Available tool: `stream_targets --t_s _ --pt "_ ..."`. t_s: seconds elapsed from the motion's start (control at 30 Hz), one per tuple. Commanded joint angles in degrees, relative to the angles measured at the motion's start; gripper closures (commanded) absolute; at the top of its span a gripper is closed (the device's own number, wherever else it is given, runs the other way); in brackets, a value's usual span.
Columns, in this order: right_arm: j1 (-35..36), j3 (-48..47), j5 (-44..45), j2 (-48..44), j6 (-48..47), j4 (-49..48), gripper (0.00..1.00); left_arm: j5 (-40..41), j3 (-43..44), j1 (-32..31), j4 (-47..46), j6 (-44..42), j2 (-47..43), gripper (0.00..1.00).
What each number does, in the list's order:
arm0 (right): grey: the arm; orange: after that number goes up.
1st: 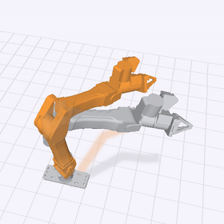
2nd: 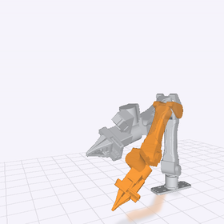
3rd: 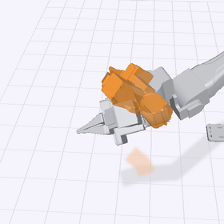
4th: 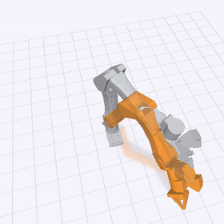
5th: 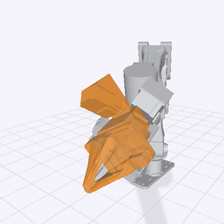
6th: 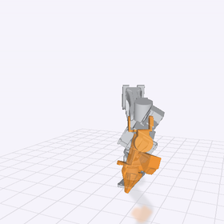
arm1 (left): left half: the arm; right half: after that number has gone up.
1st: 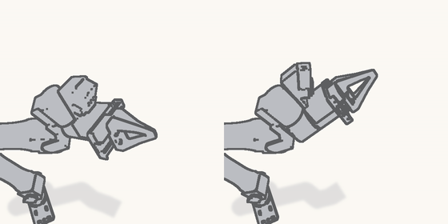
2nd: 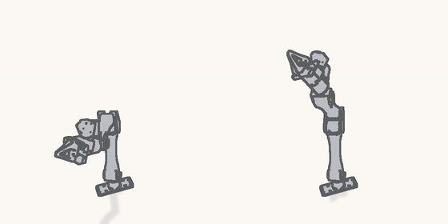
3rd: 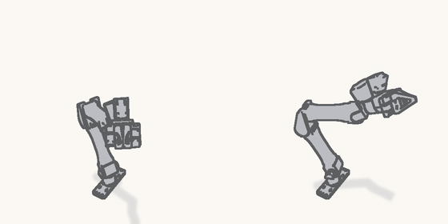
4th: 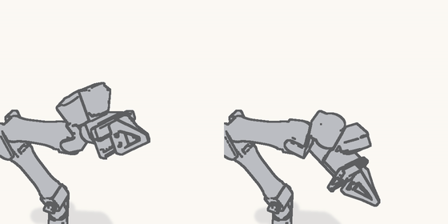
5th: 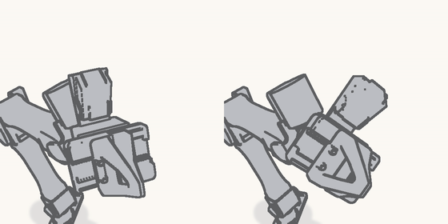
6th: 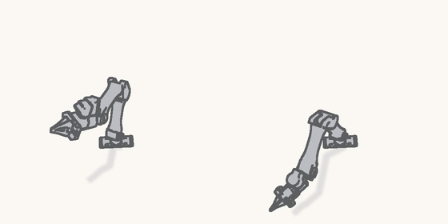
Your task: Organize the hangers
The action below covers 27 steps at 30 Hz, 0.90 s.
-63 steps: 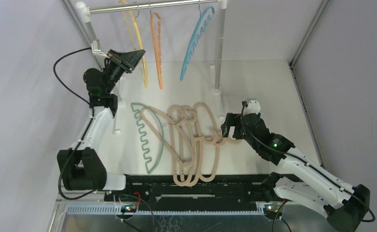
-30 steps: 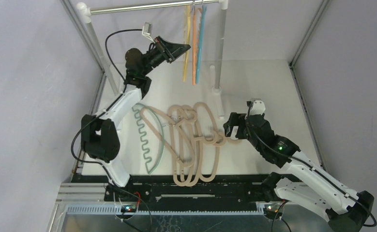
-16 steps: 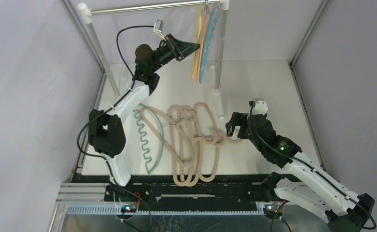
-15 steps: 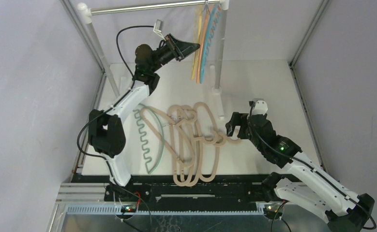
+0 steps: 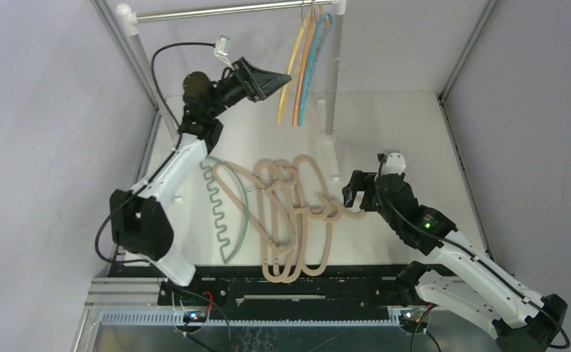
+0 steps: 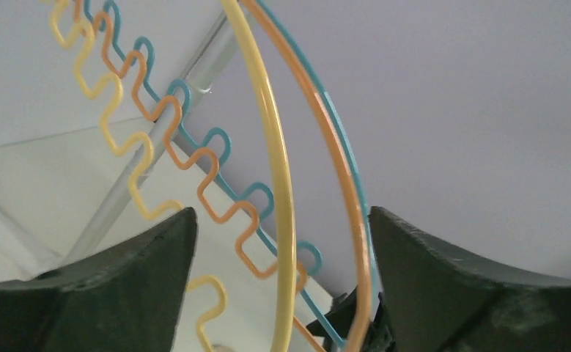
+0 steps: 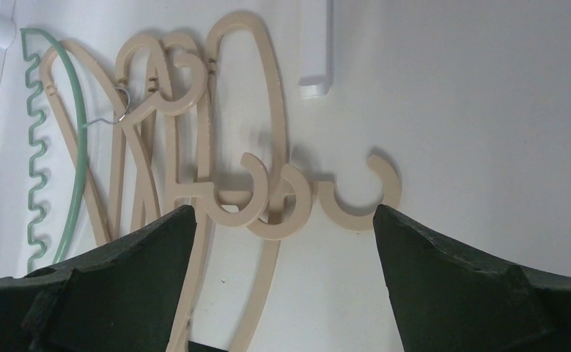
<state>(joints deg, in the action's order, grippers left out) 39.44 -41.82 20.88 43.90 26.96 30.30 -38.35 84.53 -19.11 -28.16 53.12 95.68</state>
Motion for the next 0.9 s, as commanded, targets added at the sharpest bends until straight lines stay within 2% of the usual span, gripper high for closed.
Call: stream_targets --t_s 0.0,0.2,0.3,0.4,0.53,0.63,0.77,0.87 --pt "-0.24 0.47 0.33 -0.19 -0.14 -1.24 0.0 -1.47 -4.47 3.79 0.78 -4.27 -8.68 0.03" --pt "-0.08 0.47 -0.23 0.72 0.17 -1.49 0.0 -1.02 -12.89 8.16 7.77 -10.92 -16.74 0.01" --pt "-0.07 0.59 -0.32 1.07 0.05 -1.73 0.0 1.99 -17.67 9.19 15.16 -16.81 -20.97 0.0" --pt "-0.07 0.58 -0.23 1.34 0.19 -1.92 0.0 8.67 -22.73 9.08 25.48 -23.86 -26.34 0.0" --pt "-0.07 0.69 -0.57 2.07 -0.25 -2.53 0.0 21.53 -33.76 7.95 30.75 -25.8 -35.42 0.01" --pt "-0.06 0.67 -0.75 2.77 -0.58 -2.96 0.0 31.94 -39.47 4.53 34.57 -26.8 -40.68 0.0" --pt "0.02 0.65 -1.21 3.66 -0.78 -3.73 0.0 41.57 -43.03 -1.28 39.01 -26.37 -41.71 0.0" --pt "0.23 0.67 -1.8 3.65 -0.41 -3.94 0.0 44.55 -47.72 -4.06 36.24 -23.2 -42.46 0.01"
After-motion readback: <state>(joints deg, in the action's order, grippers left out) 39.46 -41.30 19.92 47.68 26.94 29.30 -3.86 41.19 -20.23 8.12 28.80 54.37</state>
